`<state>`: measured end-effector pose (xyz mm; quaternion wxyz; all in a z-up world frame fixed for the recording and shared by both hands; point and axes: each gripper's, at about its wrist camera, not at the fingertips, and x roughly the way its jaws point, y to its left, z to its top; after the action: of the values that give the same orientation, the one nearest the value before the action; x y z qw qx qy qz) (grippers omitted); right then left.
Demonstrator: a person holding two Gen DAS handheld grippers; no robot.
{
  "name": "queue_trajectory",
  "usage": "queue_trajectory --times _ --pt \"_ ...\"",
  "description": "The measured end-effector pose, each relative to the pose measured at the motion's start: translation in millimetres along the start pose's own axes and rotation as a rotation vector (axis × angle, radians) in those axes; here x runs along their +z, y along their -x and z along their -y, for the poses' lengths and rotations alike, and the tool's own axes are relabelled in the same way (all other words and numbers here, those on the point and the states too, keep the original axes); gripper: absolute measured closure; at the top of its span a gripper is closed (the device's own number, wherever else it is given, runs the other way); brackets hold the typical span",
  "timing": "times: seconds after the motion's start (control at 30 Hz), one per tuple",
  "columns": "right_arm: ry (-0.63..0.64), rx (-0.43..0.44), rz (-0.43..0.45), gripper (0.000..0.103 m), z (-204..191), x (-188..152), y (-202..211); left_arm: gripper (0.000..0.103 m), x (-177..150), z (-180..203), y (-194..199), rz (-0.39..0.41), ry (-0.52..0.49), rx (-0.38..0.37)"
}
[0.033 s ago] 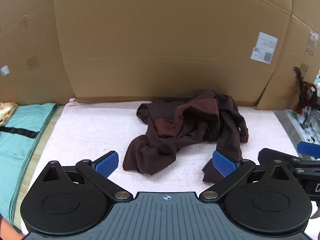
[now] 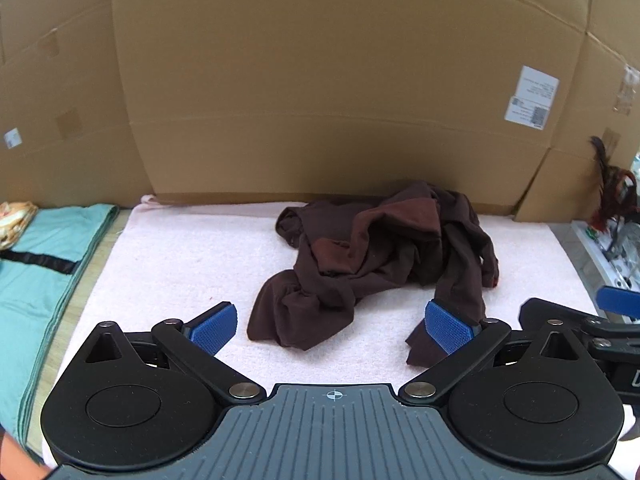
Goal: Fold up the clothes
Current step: 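Move both grippers toward the crumpled brown garment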
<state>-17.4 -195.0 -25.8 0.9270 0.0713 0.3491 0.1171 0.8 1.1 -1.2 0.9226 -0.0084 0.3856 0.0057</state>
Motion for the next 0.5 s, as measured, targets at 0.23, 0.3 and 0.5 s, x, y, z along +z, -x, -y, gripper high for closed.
queue_trajectory --times 0.23,0.3,0.5 --pt "-0.004 0.009 -0.005 0.0 5 2 -1 0.0 -1 -9 -6 -0.061 0.063 -0.004" --pt "-0.008 0.006 -0.002 0.0 4 1 1 0.0 0 -9 -7 -0.054 0.056 0.004" --pt "-0.008 0.011 0.007 0.0 3 0 1 0.0 5 2 -6 -0.043 0.025 0.041"
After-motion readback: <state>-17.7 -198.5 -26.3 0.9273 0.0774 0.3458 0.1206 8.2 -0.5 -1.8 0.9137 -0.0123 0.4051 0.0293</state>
